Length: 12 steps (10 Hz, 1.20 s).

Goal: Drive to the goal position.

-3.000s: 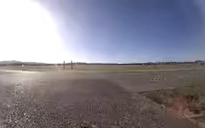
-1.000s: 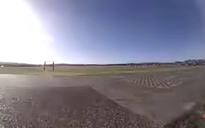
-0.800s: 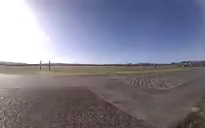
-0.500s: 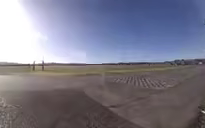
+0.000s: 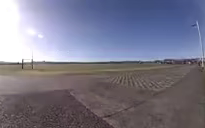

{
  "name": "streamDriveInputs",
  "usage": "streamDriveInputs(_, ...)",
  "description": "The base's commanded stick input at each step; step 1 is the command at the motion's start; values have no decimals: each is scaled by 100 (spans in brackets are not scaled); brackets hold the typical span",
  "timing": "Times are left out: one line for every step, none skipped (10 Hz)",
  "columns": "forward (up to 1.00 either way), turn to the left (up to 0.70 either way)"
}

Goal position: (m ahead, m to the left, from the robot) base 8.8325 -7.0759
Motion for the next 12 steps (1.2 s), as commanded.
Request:
streamDriveInputs(70, -35)
streamDriveInputs(70, -35)
streamDriveInputs(70, -35)
streamDriveInputs(70, -35)
streamDriveInputs(70, -35)
streamDriveInputs(70, -35)
streamDriveInputs(70, -35)
streamDriveInputs(70, -35)
streamDriveInputs(70, -35)
streamDriveInputs(70, -35)
streamDriveInputs(70, -35)
streamDriveInputs(70, -35)
